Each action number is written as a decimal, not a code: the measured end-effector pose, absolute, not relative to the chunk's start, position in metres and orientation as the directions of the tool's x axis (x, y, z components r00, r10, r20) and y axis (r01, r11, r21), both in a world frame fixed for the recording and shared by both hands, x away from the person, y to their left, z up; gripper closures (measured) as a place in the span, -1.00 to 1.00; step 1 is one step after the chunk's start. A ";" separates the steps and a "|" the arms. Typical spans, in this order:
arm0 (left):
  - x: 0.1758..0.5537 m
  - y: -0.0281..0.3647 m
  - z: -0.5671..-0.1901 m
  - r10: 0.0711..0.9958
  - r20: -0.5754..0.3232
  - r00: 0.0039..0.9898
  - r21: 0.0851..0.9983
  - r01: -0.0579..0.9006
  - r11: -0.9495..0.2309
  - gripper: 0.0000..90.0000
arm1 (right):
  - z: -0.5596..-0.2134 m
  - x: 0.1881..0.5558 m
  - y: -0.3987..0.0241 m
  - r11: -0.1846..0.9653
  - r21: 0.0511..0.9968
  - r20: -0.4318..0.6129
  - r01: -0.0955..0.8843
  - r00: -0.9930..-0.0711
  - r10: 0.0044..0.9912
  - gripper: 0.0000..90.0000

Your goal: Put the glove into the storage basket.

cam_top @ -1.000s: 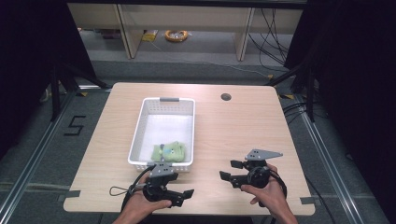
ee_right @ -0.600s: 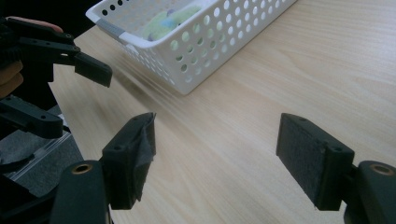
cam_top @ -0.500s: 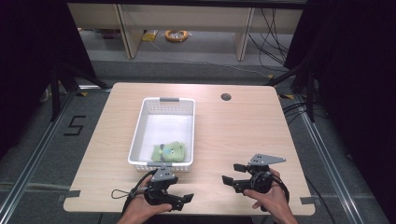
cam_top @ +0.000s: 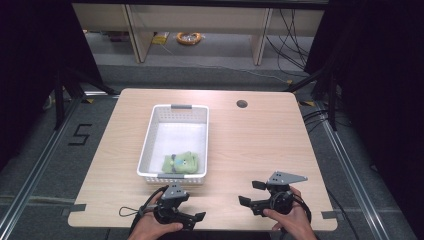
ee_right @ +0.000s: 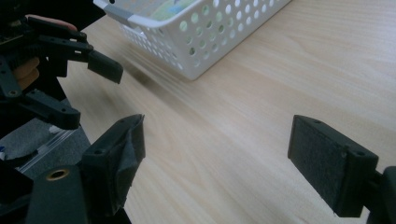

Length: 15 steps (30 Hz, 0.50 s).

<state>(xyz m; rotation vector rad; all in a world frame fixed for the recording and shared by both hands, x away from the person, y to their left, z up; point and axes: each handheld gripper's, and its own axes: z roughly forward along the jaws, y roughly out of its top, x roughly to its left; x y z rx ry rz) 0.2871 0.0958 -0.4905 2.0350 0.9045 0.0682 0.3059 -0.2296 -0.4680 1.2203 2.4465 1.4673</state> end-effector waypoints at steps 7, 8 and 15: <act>0.283 0.098 -0.497 0.639 -0.283 0.715 0.730 0.593 -0.340 -0.65 | -0.475 0.303 -0.232 0.279 0.771 0.305 0.573 -0.716 0.628 -0.57; 0.283 0.099 -0.497 0.638 -0.283 0.716 0.731 0.592 -0.340 -0.65 | -0.475 0.301 -0.232 0.276 0.764 0.316 0.583 -0.712 0.627 -0.57; 0.280 0.102 -0.498 0.635 -0.264 0.726 0.744 0.573 -0.345 -0.65 | -0.480 0.295 -0.234 0.303 0.767 0.278 0.565 -0.719 0.637 -0.57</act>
